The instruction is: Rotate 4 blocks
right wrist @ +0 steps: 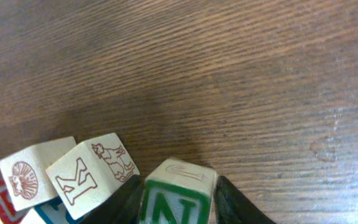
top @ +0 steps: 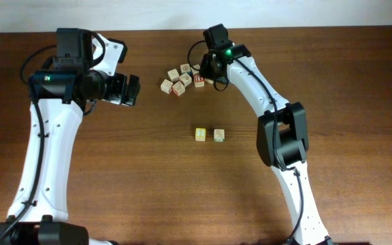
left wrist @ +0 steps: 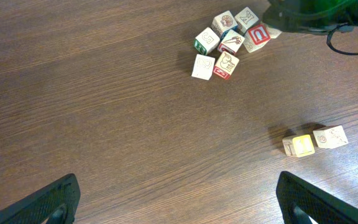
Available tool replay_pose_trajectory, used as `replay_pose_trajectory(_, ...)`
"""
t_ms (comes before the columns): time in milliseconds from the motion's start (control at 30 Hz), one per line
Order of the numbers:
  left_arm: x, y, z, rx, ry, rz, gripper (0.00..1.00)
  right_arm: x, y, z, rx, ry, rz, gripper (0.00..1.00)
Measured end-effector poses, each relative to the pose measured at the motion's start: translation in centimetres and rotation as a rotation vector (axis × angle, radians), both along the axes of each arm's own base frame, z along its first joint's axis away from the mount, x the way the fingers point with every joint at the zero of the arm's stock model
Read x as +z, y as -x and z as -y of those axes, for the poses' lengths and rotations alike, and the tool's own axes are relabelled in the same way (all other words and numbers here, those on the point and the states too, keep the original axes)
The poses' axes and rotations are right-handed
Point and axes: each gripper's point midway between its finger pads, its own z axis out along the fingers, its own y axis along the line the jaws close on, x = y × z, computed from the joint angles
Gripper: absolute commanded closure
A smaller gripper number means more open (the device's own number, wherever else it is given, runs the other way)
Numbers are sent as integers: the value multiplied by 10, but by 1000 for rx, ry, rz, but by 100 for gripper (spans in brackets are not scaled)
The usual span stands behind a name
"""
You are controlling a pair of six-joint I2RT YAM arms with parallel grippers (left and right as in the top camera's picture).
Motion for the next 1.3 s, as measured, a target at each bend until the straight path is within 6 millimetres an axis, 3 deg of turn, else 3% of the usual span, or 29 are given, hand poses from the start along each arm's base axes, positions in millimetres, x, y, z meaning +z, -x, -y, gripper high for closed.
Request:
replay_pose_trajectory(133,0,0,0,0,0,0,1,-1,12,5,-1,23,-50,76)
replay_pose_trajectory(200,0,0,0,0,0,0,1,-3,27,11,19,56,-111,76)
replay_pose_trajectory(333,0,0,0,0,0,0,1,-2,100,45,96,181,-400,76)
replay_pose_trajectory(467,0,0,0,0,0,0,1,-1,144,72,163,251,-593,75)
replay_pose_trajectory(633,0,0,0,0,0,0,1,6,182,84,231,289,-753,54)
replay_pose_trajectory(733,0,0,0,0,0,0,1,8,187,74,293,228,-772,43)
replay_pose_trajectory(800,0,0,0,0,0,0,1,8,189,68,323,192,-776,43)
replay_pose_trajectory(867,0,0,0,0,0,0,1,9,187,64,343,175,-764,40)
replay_pose_trajectory(900,0,0,0,0,0,0,1,13,172,59,365,162,-692,38)
replay_pose_trajectory(1067,0,0,0,0,0,0,1,53,53,13,422,94,-134,34)
replay_pose_trajectory(1100,0,0,0,0,0,-1,1,57,39,5,426,86,-67,33)
replay_pose_trajectory(1167,0,0,0,0,0,0,1,59,18,-17,446,80,51,31)
replay_pose_trajectory(1300,0,0,0,0,0,0,1,33,19,-45,473,121,93,33)
